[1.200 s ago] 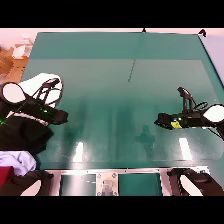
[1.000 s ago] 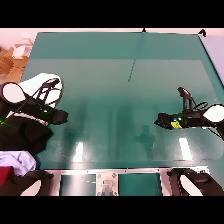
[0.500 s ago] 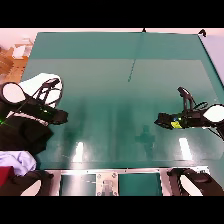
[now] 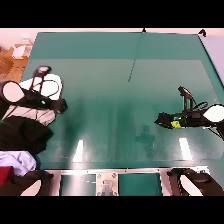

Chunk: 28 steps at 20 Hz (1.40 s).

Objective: Fold the shirts.

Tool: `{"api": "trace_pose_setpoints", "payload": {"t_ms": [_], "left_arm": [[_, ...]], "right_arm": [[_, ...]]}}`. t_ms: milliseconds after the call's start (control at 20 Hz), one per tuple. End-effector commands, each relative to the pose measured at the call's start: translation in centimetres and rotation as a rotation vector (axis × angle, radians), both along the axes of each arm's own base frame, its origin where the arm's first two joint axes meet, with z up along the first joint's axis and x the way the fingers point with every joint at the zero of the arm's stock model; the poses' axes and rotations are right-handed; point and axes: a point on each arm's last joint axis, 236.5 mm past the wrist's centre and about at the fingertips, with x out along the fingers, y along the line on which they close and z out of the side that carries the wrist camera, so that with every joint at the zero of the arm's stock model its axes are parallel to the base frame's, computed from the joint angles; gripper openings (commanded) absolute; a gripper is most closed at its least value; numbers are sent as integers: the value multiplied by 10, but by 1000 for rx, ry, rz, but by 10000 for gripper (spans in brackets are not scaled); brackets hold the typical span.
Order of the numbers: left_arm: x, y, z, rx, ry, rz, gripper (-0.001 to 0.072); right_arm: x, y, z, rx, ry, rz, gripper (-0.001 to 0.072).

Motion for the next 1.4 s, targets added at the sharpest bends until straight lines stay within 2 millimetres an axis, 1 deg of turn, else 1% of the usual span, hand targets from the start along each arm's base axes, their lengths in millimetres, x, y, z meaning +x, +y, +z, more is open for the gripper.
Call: {"api": "trace_pose_setpoints", "payload": {"t_ms": [0,50,100,150,250,350,400,550,600,650,700,750,800,850,900,950,1000,1050,1100,1150,1200,1250,1300,1350], "left_arm": [[63,84,47,246,-271,137,720],[76,107,50,275,-288,168,720],[86,129,46,293,-276,202,720],[94,152,35,305,-242,244,720],[106,187,2,314,-166,301,720],[121,204,-34,344,-118,259,720],[128,207,-51,355,-108,234,720],[143,209,-104,351,-78,199,720],[145,208,-119,347,-66,193,720],[146,208,-129,344,-55,189,704],[146,208,-136,341,-40,188,508],[144,208,-137,342,-31,187,233],[143,208,-137,342,-21,188,20],[140,208,-135,336,1,193,24],[139,208,-131,333,21,200,23],[139,207,-123,322,39,211,23],[144,202,-110,300,45,222,23],[152,190,-88,260,33,218,22],[163,173,-59,218,-3,195,22],[175,150,-23,173,-60,166,22],[185,120,19,125,-136,121,22],[189,88,60,75,-204,79,22],[186,48,99,10,-266,22,22],[176,10,127,-56,-305,-34,22]], "right_arm": [[0,0,0,-1,0,0,15],[2,0,0,-1,-7,-3,14],[4,-1,0,-2,-16,-7,14],[5,-1,1,-3,-21,-9,14],[6,-1,1,-3,-24,-11,15],[7,-1,1,-3,-25,-12,15],[6,-1,1,-3,-25,-12,15],[7,-1,1,-3,-26,-12,15],[7,-1,1,-3,-26,-12,15],[6,-1,1,-3,-25,-12,15],[6,-1,1,-3,-25,-12,15],[6,-1,1,-3,-25,-12,15],[6,-1,1,-3,-25,-12,15],[7,-1,1,-3,-26,-12,15],[7,-1,1,-3,-26,-12,15],[6,-1,1,-3,-25,-12,15],[7,-1,1,-3,-26,-13,15],[7,-1,1,-3,-25,-13,15],[7,-1,1,-3,-26,-12,15],[7,-1,2,-3,-27,-12,15],[8,-2,3,-3,-30,-12,15],[9,-2,4,-3,-34,-15,15],[11,-4,7,-3,-39,-21,15],[15,-8,11,-4,-50,-35,15]]}}
